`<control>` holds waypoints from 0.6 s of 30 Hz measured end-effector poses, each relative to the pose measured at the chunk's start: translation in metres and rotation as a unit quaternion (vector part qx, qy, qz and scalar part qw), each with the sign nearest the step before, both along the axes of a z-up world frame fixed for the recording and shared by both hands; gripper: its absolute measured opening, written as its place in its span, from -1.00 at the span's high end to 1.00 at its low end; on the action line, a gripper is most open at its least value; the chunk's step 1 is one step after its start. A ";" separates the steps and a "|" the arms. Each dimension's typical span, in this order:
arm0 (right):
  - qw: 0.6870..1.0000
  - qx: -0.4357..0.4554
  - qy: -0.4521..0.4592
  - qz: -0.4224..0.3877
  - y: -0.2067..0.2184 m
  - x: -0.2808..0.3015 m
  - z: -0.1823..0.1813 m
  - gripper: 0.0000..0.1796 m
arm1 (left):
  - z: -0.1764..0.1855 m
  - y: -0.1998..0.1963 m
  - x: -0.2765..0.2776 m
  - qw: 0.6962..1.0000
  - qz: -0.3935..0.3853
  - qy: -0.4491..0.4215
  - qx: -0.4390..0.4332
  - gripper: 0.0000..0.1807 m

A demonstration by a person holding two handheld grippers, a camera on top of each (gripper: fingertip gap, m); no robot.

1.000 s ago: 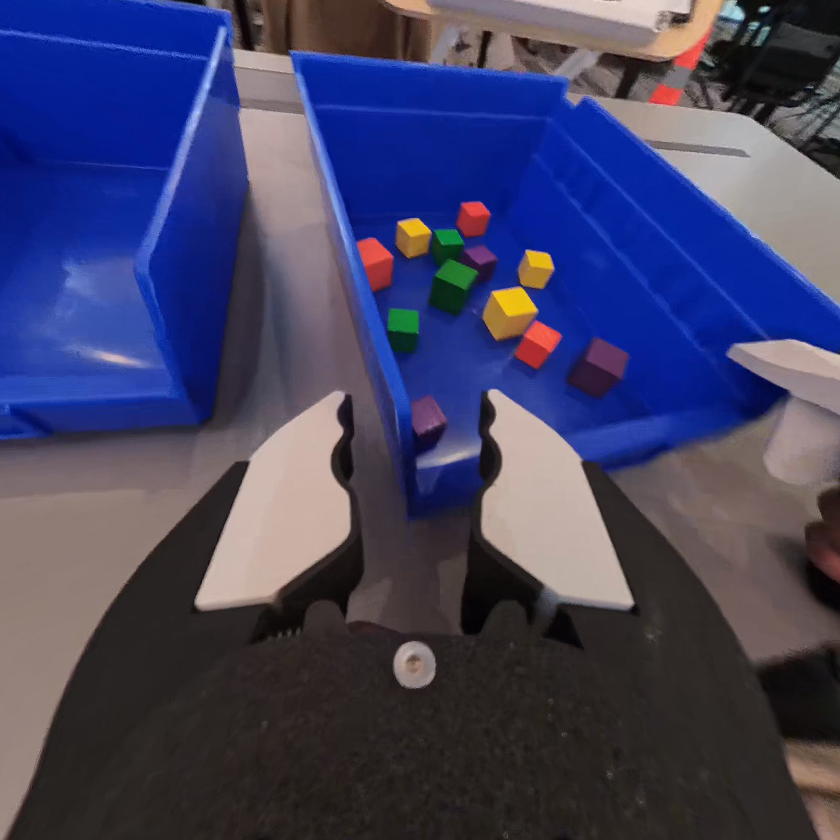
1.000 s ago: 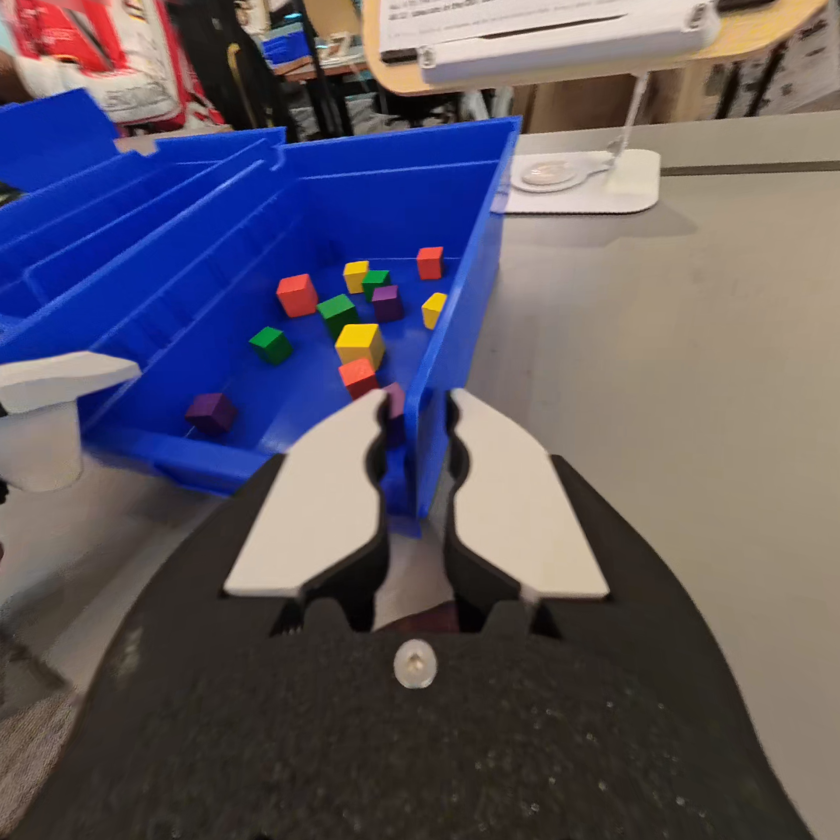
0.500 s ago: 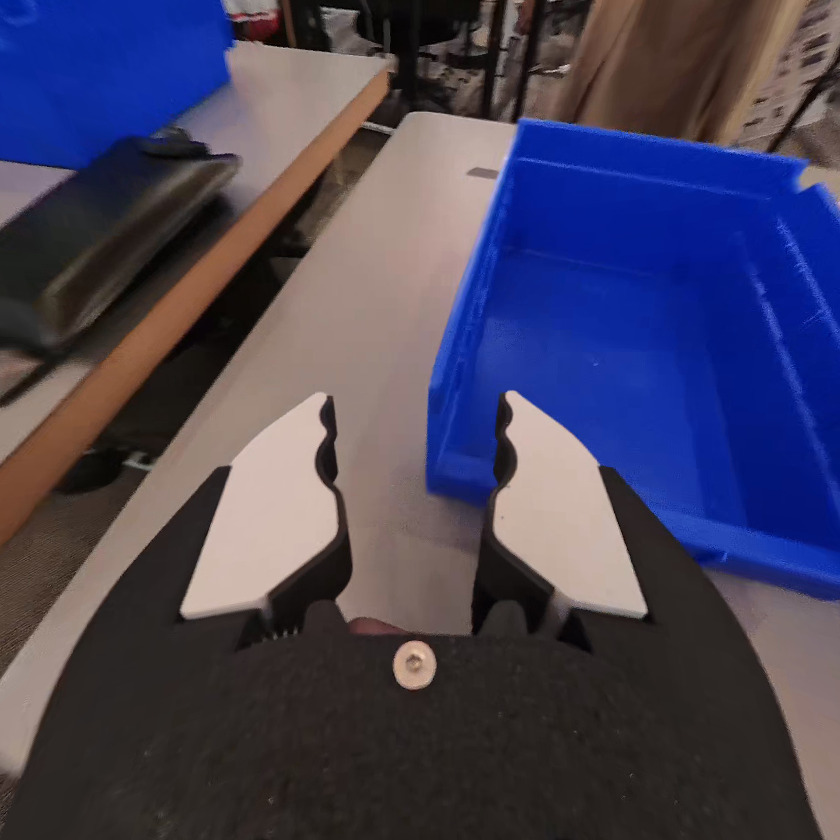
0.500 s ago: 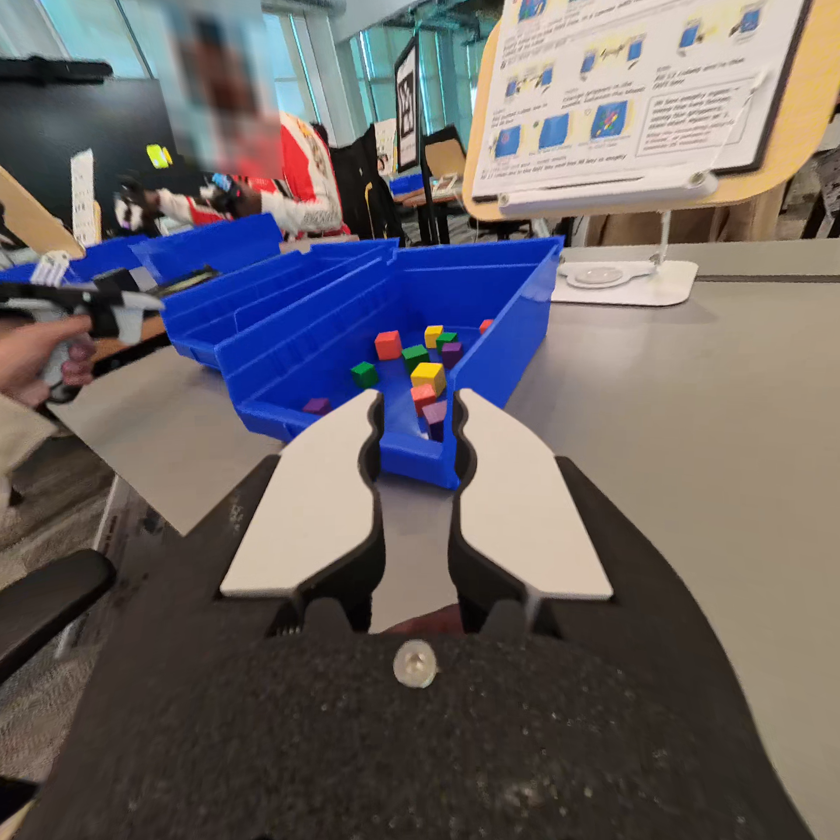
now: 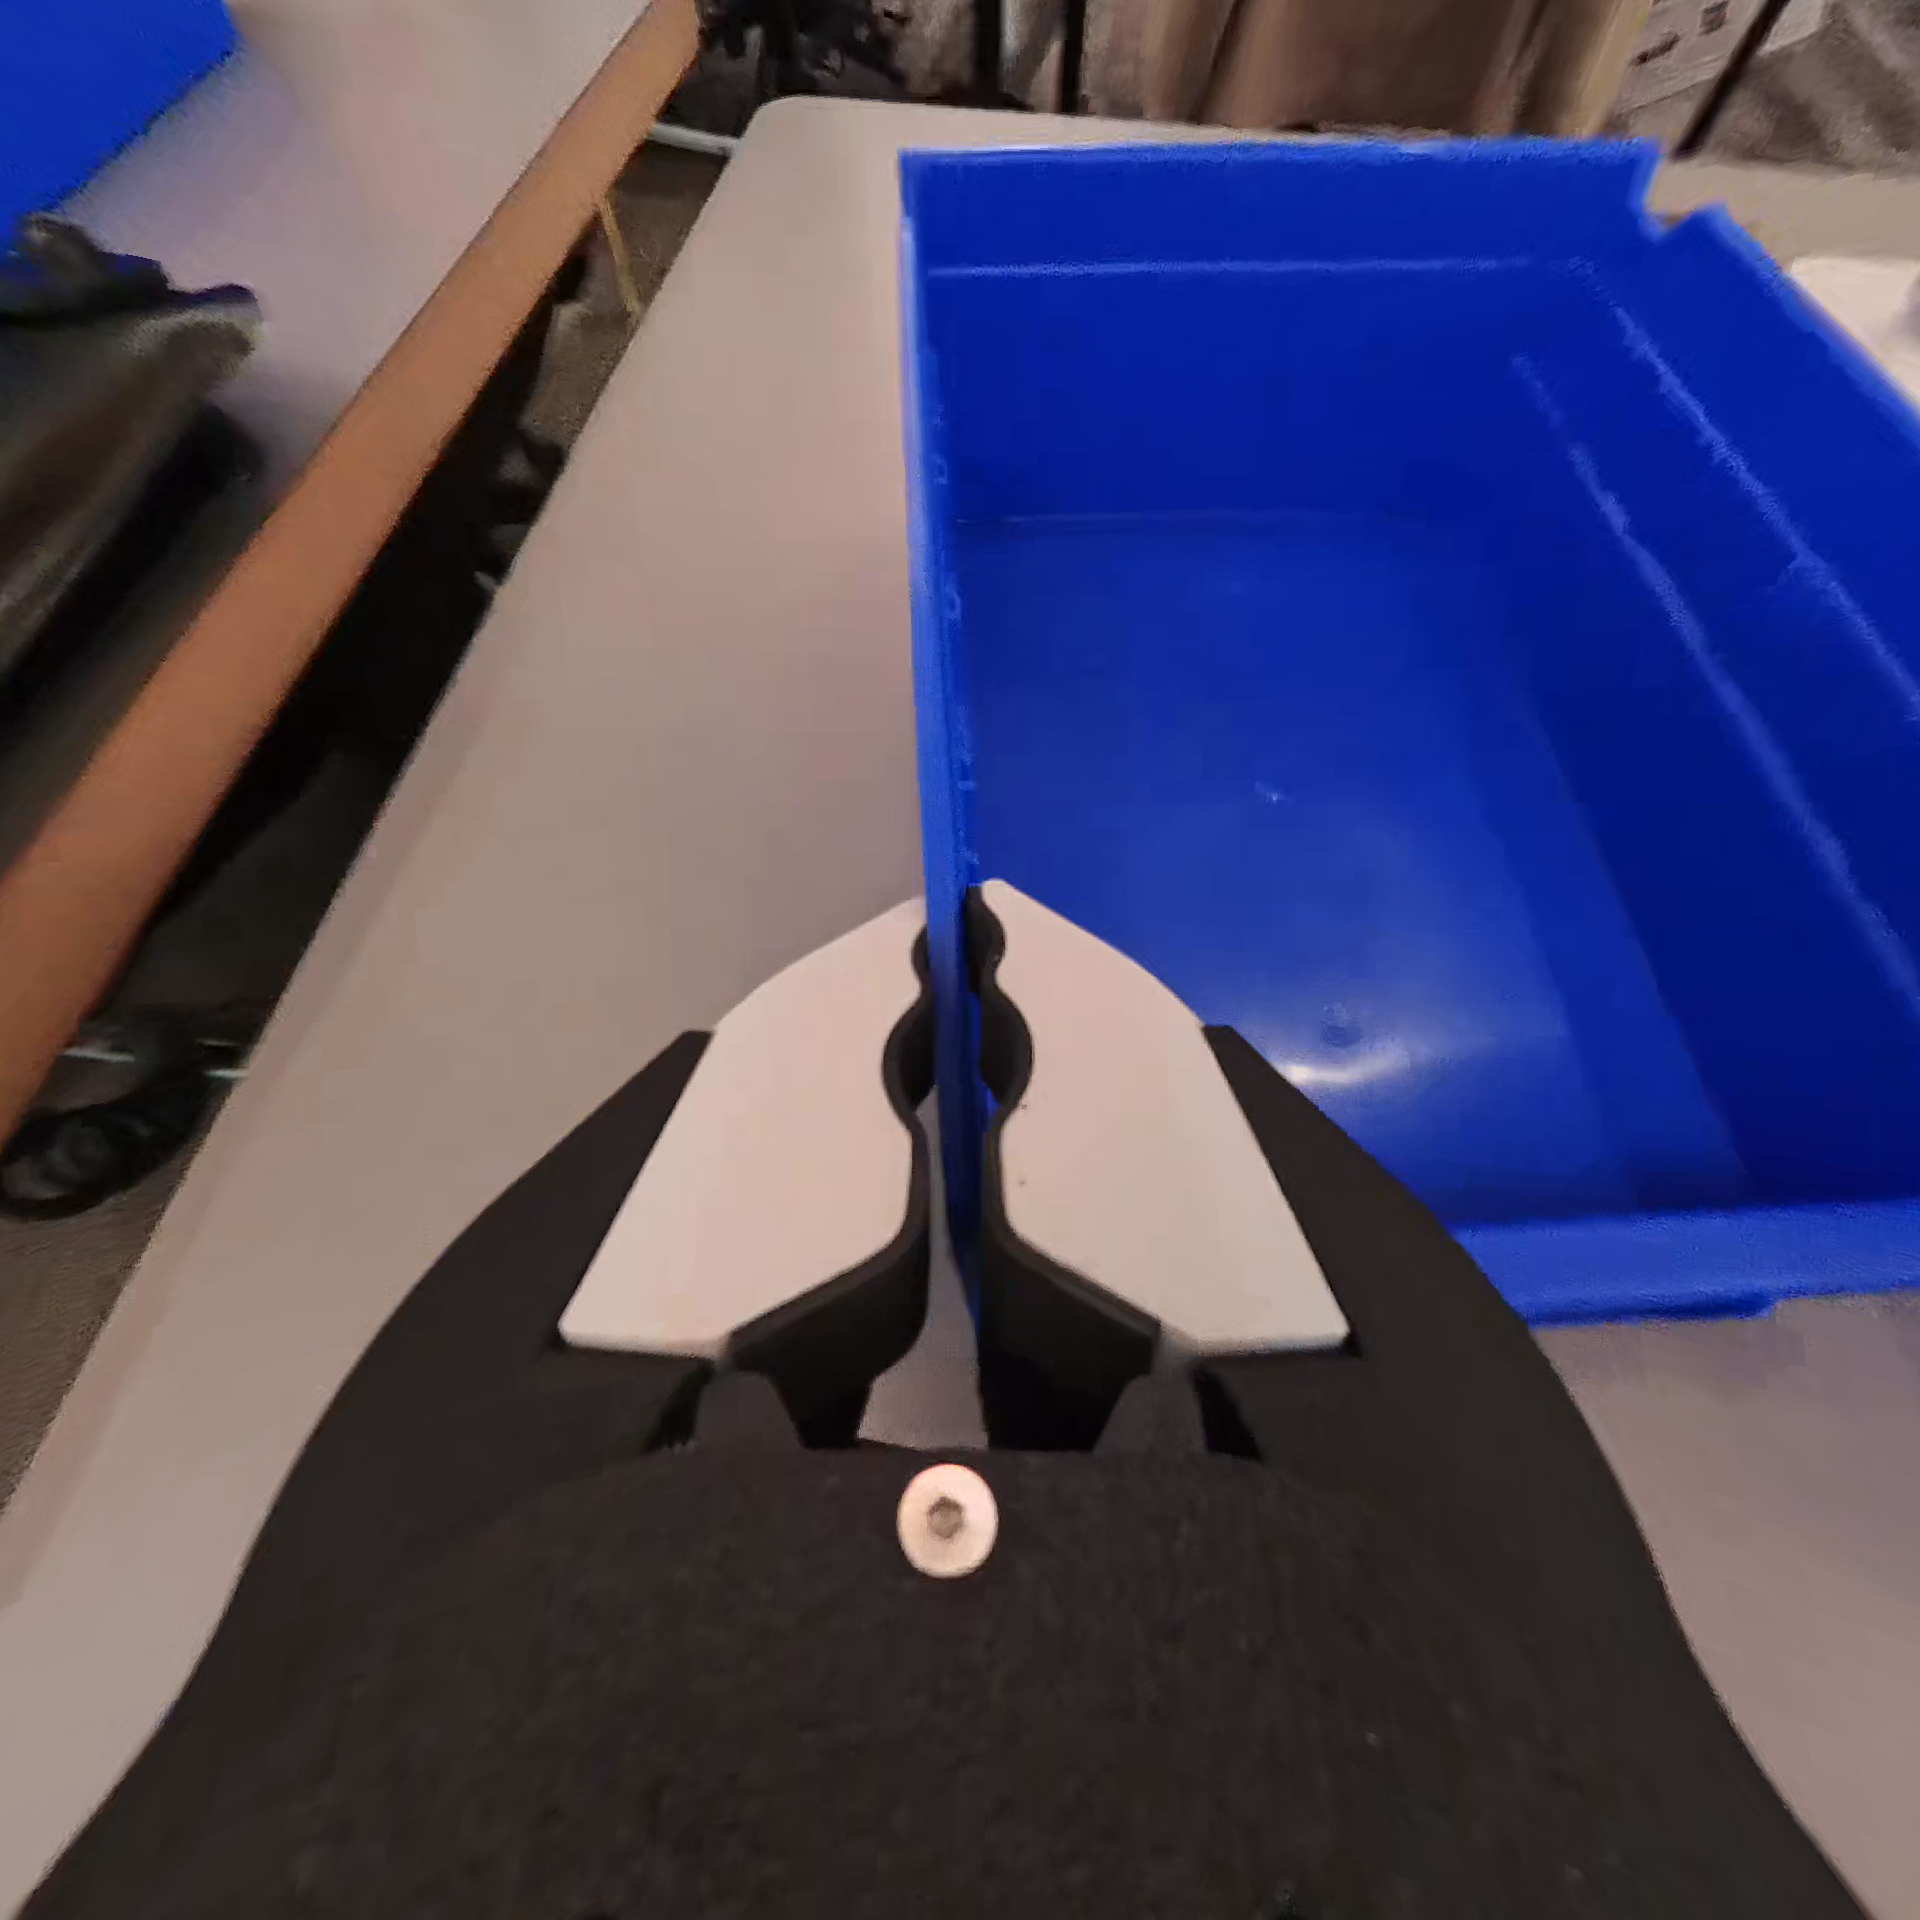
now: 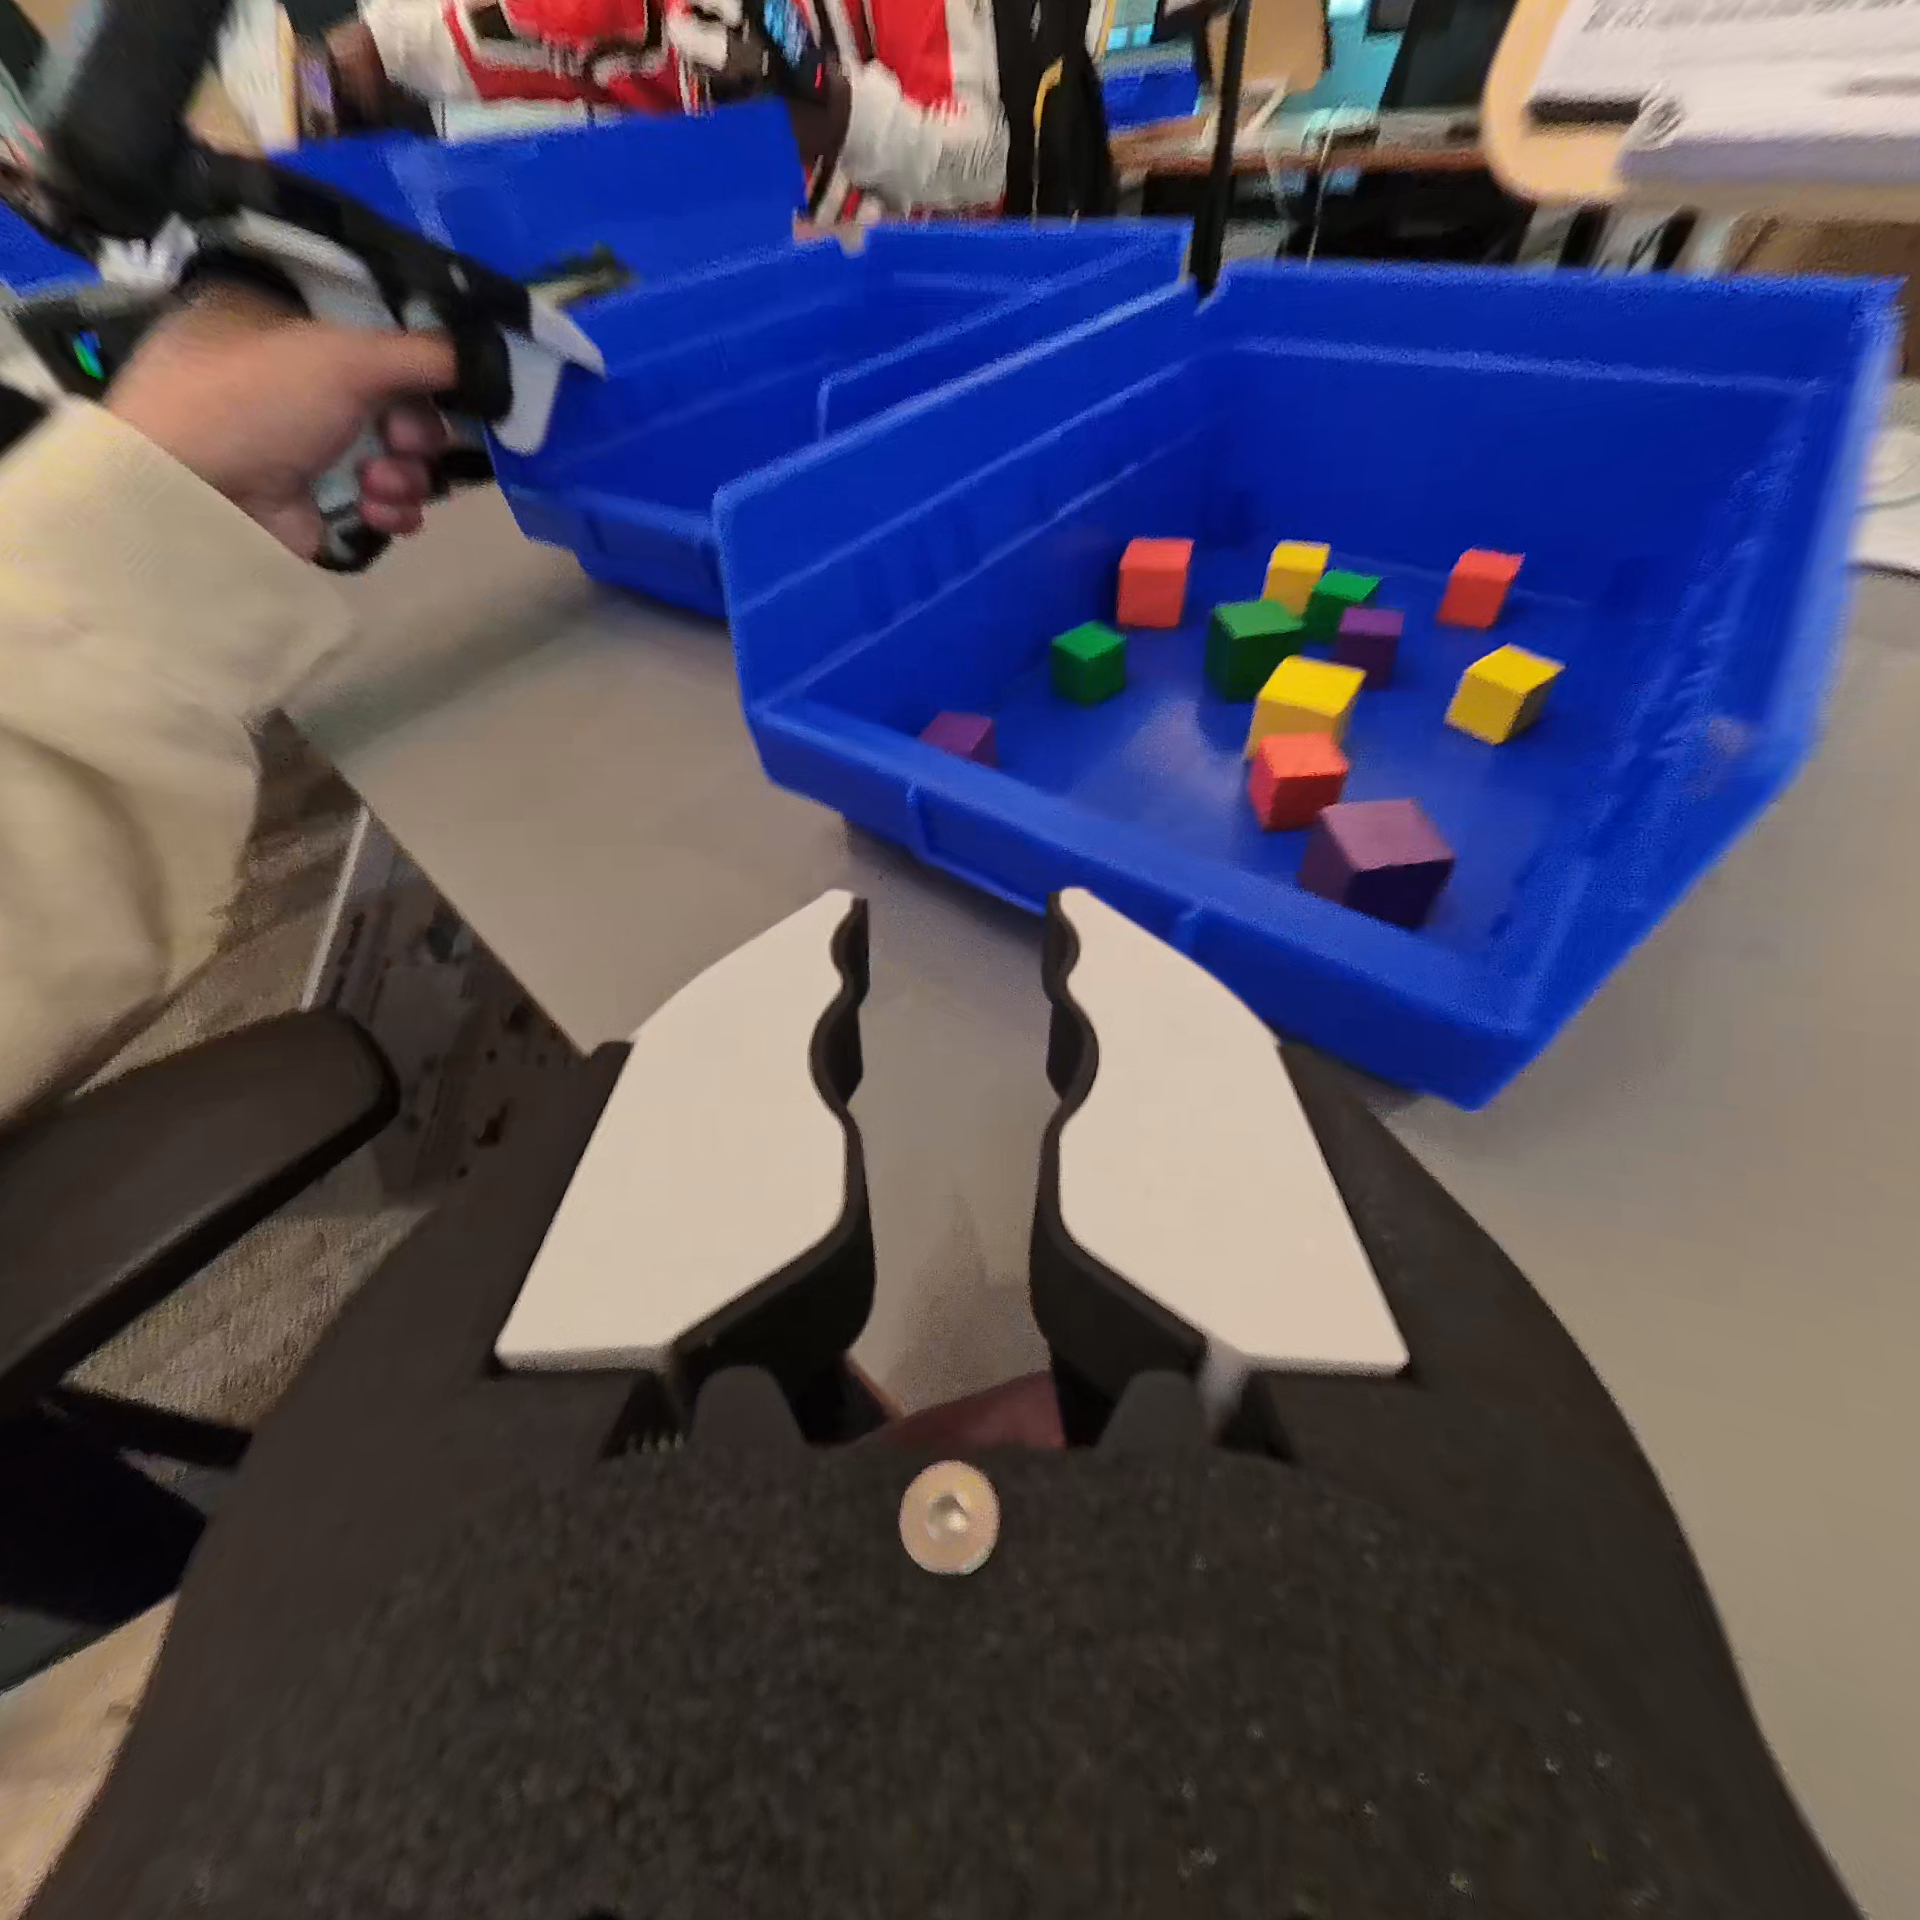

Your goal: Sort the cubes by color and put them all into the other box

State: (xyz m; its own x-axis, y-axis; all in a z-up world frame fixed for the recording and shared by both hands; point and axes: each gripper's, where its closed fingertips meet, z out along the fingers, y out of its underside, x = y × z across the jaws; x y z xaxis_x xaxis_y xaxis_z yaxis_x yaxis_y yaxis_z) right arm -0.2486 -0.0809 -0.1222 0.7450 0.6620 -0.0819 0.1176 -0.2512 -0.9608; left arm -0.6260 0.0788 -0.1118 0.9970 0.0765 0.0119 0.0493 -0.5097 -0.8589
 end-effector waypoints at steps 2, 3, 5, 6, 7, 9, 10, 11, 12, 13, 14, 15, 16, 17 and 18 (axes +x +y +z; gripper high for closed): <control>0.999 -0.017 -0.023 0.015 -0.007 -0.013 -0.013 0.62 | 0.000 -0.027 -0.007 0.999 0.015 0.039 0.002 0.96; 0.999 -0.023 -0.027 0.025 -0.011 -0.019 -0.017 0.61 | 0.001 -0.044 -0.009 0.999 0.025 0.043 0.005 0.96; 0.999 -0.029 -0.023 0.038 -0.015 -0.032 -0.016 0.59 | 0.001 -0.083 -0.010 0.997 0.049 0.056 0.015 0.96; 0.999 -0.031 -0.014 0.043 -0.015 -0.040 -0.012 0.59 | 0.002 -0.104 -0.010 0.996 0.060 0.064 0.020 0.96; 0.998 -0.034 0.000 0.046 -0.015 -0.051 -0.007 0.59 | 0.002 -0.124 -0.009 0.995 0.073 0.065 0.025 0.96; 0.998 -0.037 0.027 0.050 -0.015 -0.080 0.005 0.57 | 0.002 -0.161 -0.006 0.993 0.096 0.048 0.038 0.97; 0.998 -0.027 0.027 0.047 -0.014 -0.096 0.009 0.55 | 0.002 -0.178 -0.004 0.993 0.104 0.042 0.044 0.97; 0.999 -0.012 0.017 0.039 -0.011 -0.112 0.011 0.53 | 0.002 -0.194 -0.001 0.992 0.111 0.045 0.046 0.97; 0.999 -0.005 0.010 0.037 -0.010 -0.128 0.011 0.50 | 0.002 -0.208 0.001 0.990 0.118 0.053 0.048 0.96; 0.999 -0.008 0.012 0.038 -0.009 -0.144 0.010 0.47 | 0.002 -0.220 0.003 0.989 0.127 0.061 0.050 0.96; 0.999 -0.025 0.021 0.020 -0.006 -0.155 0.008 0.70 | 0.002 -0.230 0.006 0.987 0.134 0.073 0.053 0.96; 0.998 -0.048 0.030 0.002 -0.003 -0.163 0.003 0.90 | 0.002 -0.238 0.008 0.984 0.140 0.090 0.054 0.95; 0.998 -0.059 0.037 -0.006 0.000 -0.168 0.000 1.00 | 0.002 -0.245 0.007 0.981 0.149 0.111 0.054 0.94; 0.997 -0.061 0.044 -0.002 0.001 -0.171 -0.001 1.00 | 0.003 -0.251 0.006 0.979 0.154 0.121 0.055 0.94; 0.996 -0.067 0.058 0.018 -0.001 -0.171 0.000 0.92 | 0.002 -0.255 0.007 0.980 0.153 0.113 0.059 0.95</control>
